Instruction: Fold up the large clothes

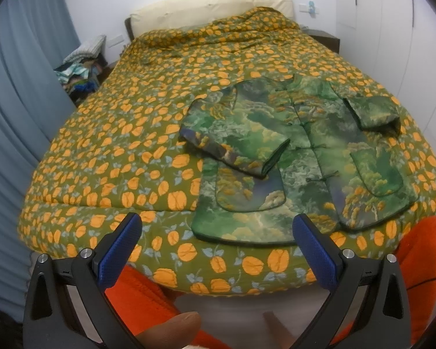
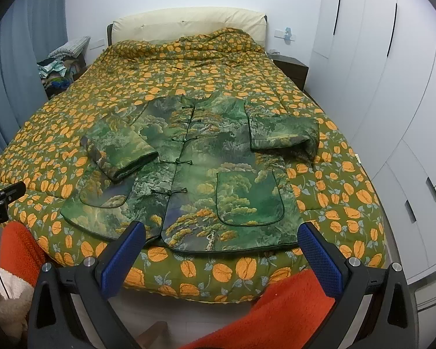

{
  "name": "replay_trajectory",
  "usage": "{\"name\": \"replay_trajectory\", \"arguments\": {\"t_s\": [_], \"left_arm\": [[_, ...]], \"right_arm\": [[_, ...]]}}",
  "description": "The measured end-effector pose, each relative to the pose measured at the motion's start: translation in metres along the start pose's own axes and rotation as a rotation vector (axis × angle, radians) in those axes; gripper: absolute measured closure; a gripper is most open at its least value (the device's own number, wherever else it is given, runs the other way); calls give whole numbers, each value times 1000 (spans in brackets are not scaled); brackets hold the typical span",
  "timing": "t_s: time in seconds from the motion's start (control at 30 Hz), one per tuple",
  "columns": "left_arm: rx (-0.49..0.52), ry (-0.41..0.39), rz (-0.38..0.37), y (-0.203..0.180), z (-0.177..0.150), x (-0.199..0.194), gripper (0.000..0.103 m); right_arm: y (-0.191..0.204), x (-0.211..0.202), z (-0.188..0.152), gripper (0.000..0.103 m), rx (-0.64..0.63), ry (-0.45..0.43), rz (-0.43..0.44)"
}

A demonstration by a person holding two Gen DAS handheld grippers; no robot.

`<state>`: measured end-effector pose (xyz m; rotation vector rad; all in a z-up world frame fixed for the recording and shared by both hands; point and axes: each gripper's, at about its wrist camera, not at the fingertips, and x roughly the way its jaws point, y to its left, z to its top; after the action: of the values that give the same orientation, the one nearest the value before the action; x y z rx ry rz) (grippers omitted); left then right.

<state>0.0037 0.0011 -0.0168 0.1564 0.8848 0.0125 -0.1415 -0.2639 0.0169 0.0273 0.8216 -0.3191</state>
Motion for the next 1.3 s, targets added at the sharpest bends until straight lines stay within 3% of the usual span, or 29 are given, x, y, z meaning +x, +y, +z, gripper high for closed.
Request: {"name": "replay_trajectory", "arguments": {"t_s": [1.3], "left_arm": [[10,-4,8,-4,0,1,0]], "right_arm": [[1,2,1,0,9,18,10]]}}
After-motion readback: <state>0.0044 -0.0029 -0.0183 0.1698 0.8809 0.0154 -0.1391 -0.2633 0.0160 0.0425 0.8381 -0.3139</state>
